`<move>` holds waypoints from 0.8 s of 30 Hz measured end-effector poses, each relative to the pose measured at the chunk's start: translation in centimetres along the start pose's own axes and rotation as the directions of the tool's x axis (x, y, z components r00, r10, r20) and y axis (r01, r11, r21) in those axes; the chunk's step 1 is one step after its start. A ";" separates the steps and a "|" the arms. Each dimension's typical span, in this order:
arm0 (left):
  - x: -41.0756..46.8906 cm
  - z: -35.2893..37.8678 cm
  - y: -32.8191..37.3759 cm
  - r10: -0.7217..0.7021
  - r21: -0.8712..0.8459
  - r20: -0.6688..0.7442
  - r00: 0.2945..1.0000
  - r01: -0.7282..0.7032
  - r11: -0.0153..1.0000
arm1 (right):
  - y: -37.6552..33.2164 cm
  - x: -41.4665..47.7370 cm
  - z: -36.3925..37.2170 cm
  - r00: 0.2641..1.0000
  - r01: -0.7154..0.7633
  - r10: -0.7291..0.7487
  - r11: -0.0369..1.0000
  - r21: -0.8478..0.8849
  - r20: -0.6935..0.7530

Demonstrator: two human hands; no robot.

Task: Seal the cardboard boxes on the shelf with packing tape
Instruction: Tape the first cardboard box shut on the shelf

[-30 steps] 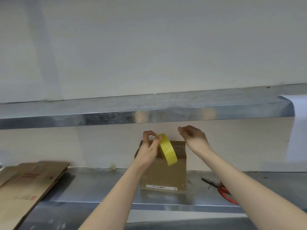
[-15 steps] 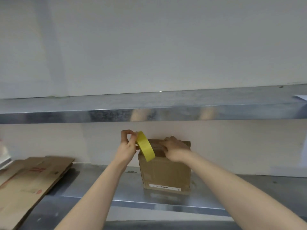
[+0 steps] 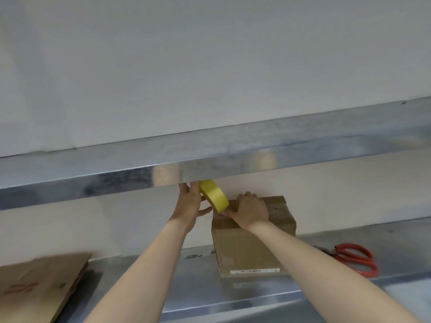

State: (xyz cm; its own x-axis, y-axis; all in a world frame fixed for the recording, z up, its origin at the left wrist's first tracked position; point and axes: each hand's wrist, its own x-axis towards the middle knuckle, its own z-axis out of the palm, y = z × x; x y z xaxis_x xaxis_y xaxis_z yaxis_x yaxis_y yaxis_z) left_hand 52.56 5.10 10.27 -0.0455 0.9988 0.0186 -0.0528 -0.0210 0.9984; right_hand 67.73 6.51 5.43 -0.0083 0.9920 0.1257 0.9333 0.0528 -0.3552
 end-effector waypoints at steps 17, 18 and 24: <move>0.5 1.4 -1.4 -0.049 0.108 0.107 0.993 0.037 0.993 | 5.6 -0.5 -4.5 0.990 -0.122 0.124 0.992 -0.035 0.066; 0.5 1.5 -1.4 -0.049 0.120 0.103 0.993 0.036 0.992 | 6.3 -0.6 -4.9 0.989 -0.134 0.136 0.990 -0.033 0.065; 0.2 2.3 -1.2 -0.018 0.153 0.069 0.997 0.007 0.988 | 10.5 -1.4 -7.0 0.974 -0.215 0.211 0.976 0.043 0.079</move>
State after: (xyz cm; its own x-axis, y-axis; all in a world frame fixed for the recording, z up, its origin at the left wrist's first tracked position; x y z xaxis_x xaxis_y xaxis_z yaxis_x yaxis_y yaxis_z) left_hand 54.91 5.40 9.18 0.0249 0.9997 0.0042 0.1005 -0.0067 0.9949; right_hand 80.10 4.84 8.02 0.1606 0.9867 -0.0254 0.8970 -0.1566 -0.4133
